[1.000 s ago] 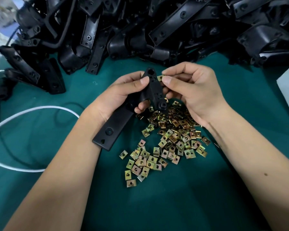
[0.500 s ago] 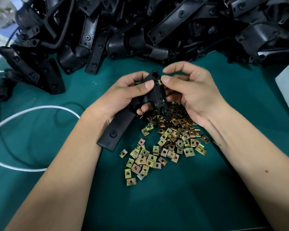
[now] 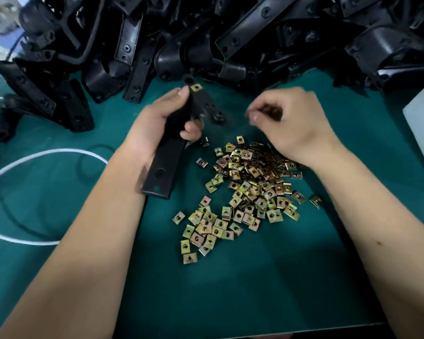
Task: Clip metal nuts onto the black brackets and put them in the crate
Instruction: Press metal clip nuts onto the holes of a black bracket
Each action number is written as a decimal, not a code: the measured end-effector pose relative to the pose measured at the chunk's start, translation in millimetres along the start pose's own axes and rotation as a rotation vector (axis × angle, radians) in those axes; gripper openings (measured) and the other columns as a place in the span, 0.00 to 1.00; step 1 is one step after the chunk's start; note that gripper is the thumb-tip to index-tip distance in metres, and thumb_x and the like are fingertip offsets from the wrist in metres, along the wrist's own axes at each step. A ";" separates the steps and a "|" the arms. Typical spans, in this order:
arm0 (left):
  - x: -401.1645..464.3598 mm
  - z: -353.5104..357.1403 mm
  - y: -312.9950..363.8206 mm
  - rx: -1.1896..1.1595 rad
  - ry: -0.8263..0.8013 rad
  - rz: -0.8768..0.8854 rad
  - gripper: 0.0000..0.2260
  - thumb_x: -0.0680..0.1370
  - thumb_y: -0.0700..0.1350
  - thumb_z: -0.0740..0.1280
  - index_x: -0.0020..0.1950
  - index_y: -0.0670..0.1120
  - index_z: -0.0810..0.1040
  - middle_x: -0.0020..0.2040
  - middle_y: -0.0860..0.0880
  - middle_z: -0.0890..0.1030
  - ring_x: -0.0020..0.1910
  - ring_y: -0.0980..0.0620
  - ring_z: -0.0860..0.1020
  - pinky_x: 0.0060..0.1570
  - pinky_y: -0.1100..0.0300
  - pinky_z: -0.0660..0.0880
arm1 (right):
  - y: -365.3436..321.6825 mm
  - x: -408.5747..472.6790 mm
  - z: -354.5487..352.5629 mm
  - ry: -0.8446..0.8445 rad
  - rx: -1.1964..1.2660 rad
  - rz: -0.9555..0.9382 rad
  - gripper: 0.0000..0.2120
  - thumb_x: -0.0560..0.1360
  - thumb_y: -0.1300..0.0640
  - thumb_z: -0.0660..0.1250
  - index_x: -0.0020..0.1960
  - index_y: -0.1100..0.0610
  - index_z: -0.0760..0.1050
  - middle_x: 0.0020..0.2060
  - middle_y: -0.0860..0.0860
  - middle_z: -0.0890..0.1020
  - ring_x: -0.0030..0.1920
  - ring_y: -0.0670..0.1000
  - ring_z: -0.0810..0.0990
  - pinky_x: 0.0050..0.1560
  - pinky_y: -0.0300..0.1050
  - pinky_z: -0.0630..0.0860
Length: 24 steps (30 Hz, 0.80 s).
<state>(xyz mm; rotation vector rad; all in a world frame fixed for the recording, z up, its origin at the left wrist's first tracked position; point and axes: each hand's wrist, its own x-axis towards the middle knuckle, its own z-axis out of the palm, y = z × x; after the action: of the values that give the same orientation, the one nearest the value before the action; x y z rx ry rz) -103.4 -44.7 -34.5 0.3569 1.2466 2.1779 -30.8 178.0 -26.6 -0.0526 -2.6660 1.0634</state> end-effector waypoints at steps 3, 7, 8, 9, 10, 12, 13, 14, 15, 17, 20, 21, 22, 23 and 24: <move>0.8 -6.2 0.4 -0.092 0.007 0.004 0.02 0.80 0.40 0.63 0.50 0.43 0.70 0.44 0.46 0.74 0.34 0.55 0.67 0.32 0.68 0.63 | 0.9 -2.1 1.0 -0.165 -0.169 -0.026 0.04 0.77 0.48 0.74 0.47 0.48 0.85 0.43 0.42 0.82 0.44 0.42 0.77 0.50 0.45 0.75; 2.3 -5.8 -4.0 0.014 0.028 0.043 0.05 0.76 0.34 0.65 0.49 0.43 0.72 0.41 0.47 0.73 0.31 0.57 0.68 0.30 0.69 0.65 | -6.0 -2.4 7.0 -0.229 -0.170 -0.085 0.05 0.75 0.48 0.76 0.45 0.49 0.84 0.41 0.43 0.81 0.43 0.41 0.77 0.45 0.36 0.71; 2.3 -6.1 -4.5 0.030 0.035 0.048 0.06 0.75 0.33 0.67 0.48 0.43 0.72 0.40 0.47 0.73 0.31 0.57 0.69 0.30 0.69 0.65 | -6.9 -2.4 6.4 -0.244 -0.163 -0.077 0.04 0.75 0.50 0.76 0.44 0.49 0.84 0.40 0.42 0.81 0.42 0.39 0.77 0.43 0.32 0.70; 2.1 -6.8 -4.7 0.041 0.033 0.050 0.08 0.75 0.33 0.69 0.48 0.42 0.73 0.39 0.47 0.74 0.31 0.57 0.70 0.30 0.69 0.65 | -6.9 -2.8 5.9 -0.255 -0.156 -0.070 0.04 0.75 0.51 0.77 0.44 0.49 0.83 0.39 0.41 0.81 0.41 0.38 0.77 0.42 0.32 0.69; 2.1 -7.5 -4.9 0.053 0.022 0.049 0.10 0.73 0.32 0.72 0.48 0.42 0.74 0.39 0.47 0.75 0.31 0.57 0.71 0.30 0.69 0.66 | -6.8 -3.4 6.4 -0.252 -0.149 -0.065 0.04 0.75 0.53 0.77 0.44 0.49 0.82 0.38 0.41 0.82 0.41 0.38 0.77 0.43 0.35 0.70; 1.8 -8.7 -4.5 0.103 -0.016 0.041 0.16 0.68 0.34 0.79 0.48 0.43 0.76 0.39 0.45 0.78 0.32 0.55 0.74 0.30 0.68 0.71 | -8.2 -5.0 8.7 -0.191 -0.104 -0.063 0.04 0.76 0.54 0.75 0.45 0.51 0.81 0.38 0.42 0.83 0.41 0.40 0.79 0.45 0.40 0.73; 1.6 -8.7 -4.1 0.141 -0.031 0.036 0.18 0.65 0.36 0.82 0.48 0.43 0.77 0.40 0.45 0.79 0.32 0.54 0.75 0.30 0.67 0.73 | -9.5 -5.5 10.1 -0.145 -0.029 -0.053 0.04 0.77 0.55 0.75 0.47 0.53 0.80 0.39 0.43 0.84 0.41 0.41 0.81 0.46 0.38 0.75; 1.4 -8.3 -3.8 0.184 -0.037 0.034 0.18 0.65 0.38 0.82 0.48 0.44 0.78 0.40 0.44 0.79 0.33 0.54 0.76 0.30 0.67 0.74 | -11.1 -5.8 11.2 -0.102 0.099 -0.030 0.03 0.78 0.58 0.74 0.48 0.55 0.80 0.39 0.45 0.85 0.41 0.42 0.82 0.45 0.36 0.76; 1.3 -7.6 -3.6 0.230 -0.035 0.036 0.16 0.66 0.38 0.81 0.48 0.44 0.79 0.40 0.44 0.80 0.33 0.53 0.77 0.31 0.66 0.75 | -12.6 -6.0 12.0 -0.069 0.260 0.000 0.03 0.78 0.60 0.73 0.49 0.58 0.80 0.38 0.47 0.86 0.39 0.43 0.83 0.43 0.35 0.76; 0.7 -5.7 -3.2 0.306 -0.024 0.049 0.14 0.68 0.38 0.79 0.49 0.44 0.78 0.39 0.44 0.82 0.33 0.53 0.78 0.32 0.66 0.77 | -14.1 -6.2 11.9 -0.043 0.522 0.047 0.01 0.79 0.65 0.71 0.49 0.61 0.81 0.36 0.50 0.86 0.36 0.46 0.81 0.39 0.37 0.76; -0.4 -2.3 -3.2 0.362 -0.015 0.059 0.12 0.71 0.36 0.76 0.50 0.44 0.77 0.38 0.46 0.82 0.33 0.54 0.79 0.33 0.66 0.77 | -14.6 -6.8 12.3 -0.097 0.683 0.104 0.07 0.80 0.66 0.69 0.50 0.57 0.85 0.39 0.51 0.84 0.40 0.48 0.79 0.41 0.41 0.76; -0.7 -1.5 -3.0 0.360 -0.012 0.056 0.11 0.72 0.35 0.74 0.50 0.43 0.76 0.38 0.46 0.82 0.33 0.55 0.79 0.33 0.66 0.77 | -14.9 -6.9 12.0 -0.117 0.713 0.123 0.09 0.80 0.67 0.68 0.51 0.56 0.85 0.41 0.52 0.84 0.41 0.47 0.79 0.42 0.41 0.76; -0.7 -0.6 -2.8 0.361 -0.010 0.054 0.11 0.72 0.35 0.74 0.50 0.43 0.76 0.37 0.47 0.82 0.32 0.55 0.79 0.33 0.67 0.77 | -15.1 -7.0 12.0 -0.131 0.737 0.137 0.10 0.81 0.68 0.67 0.51 0.56 0.85 0.42 0.52 0.84 0.43 0.47 0.79 0.43 0.41 0.76; -0.8 0.0 -2.2 0.374 -0.009 0.052 0.11 0.72 0.35 0.73 0.50 0.43 0.76 0.37 0.47 0.82 0.32 0.55 0.79 0.33 0.67 0.77 | -15.2 -7.1 11.8 -0.139 0.754 0.148 0.11 0.81 0.68 0.66 0.51 0.56 0.85 0.43 0.52 0.84 0.44 0.47 0.79 0.44 0.41 0.76; -1.2 0.5 -1.7 0.397 -0.011 0.051 0.11 0.72 0.36 0.73 0.50 0.43 0.75 0.36 0.47 0.82 0.31 0.56 0.78 0.33 0.66 0.77 | -15.3 -7.3 12.1 -0.142 0.757 0.150 0.12 0.81 0.68 0.66 0.52 0.56 0.85 0.43 0.52 0.84 0.44 0.47 0.79 0.44 0.41 0.77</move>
<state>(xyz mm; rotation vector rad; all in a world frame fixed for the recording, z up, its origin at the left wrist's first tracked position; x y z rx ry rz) -101.6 -44.4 -35.6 0.5641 1.6807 1.9564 -25.9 157.7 -26.3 -0.0268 -2.2130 2.1119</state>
